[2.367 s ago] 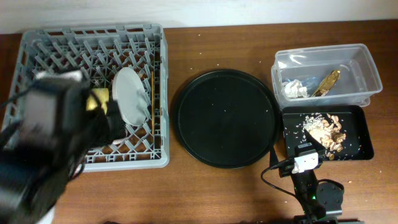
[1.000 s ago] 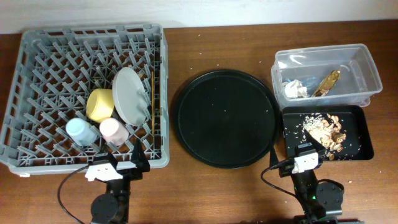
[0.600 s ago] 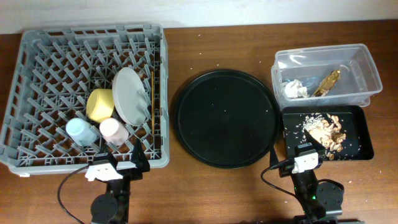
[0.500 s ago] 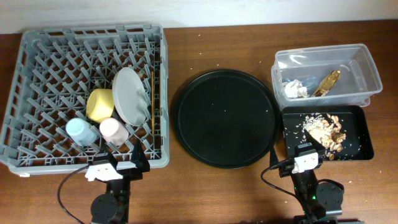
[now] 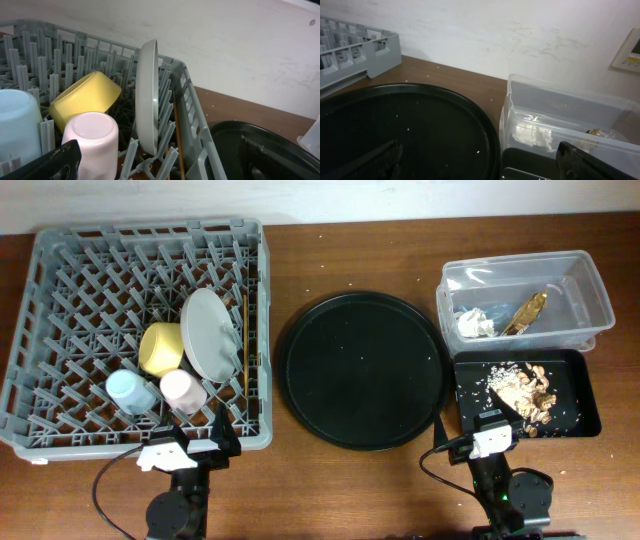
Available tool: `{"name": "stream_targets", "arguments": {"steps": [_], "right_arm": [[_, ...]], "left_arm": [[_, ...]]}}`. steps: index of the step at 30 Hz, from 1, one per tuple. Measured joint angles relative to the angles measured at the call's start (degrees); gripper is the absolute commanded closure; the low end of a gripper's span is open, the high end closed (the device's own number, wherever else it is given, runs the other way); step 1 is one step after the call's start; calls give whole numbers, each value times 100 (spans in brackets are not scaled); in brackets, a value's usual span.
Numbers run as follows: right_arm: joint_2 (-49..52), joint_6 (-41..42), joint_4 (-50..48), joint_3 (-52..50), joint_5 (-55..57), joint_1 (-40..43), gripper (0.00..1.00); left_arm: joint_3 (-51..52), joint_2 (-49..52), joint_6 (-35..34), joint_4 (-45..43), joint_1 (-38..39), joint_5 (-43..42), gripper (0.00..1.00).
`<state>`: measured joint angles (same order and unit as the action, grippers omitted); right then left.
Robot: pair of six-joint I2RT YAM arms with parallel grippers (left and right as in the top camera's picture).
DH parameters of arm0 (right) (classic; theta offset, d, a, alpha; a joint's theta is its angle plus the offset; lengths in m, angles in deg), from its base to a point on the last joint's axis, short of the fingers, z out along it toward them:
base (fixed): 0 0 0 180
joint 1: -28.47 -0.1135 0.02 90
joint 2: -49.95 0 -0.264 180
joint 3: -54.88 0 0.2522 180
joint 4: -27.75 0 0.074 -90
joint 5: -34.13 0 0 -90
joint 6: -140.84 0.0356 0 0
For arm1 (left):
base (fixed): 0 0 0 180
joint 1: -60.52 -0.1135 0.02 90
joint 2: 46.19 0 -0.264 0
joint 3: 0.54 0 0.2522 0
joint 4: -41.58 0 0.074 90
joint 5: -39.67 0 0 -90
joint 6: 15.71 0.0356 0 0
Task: Sort waste into correct bins and load items into the dishwasher rack
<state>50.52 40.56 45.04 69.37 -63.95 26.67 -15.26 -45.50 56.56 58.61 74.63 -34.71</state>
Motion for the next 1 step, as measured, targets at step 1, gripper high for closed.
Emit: {"name": "stream_targets", "arguments": {"steps": [1], "right_arm": [[0,-2,0,0,0,0,2]], "left_arm": [[0,0,0,-2,0,0,1]]}}
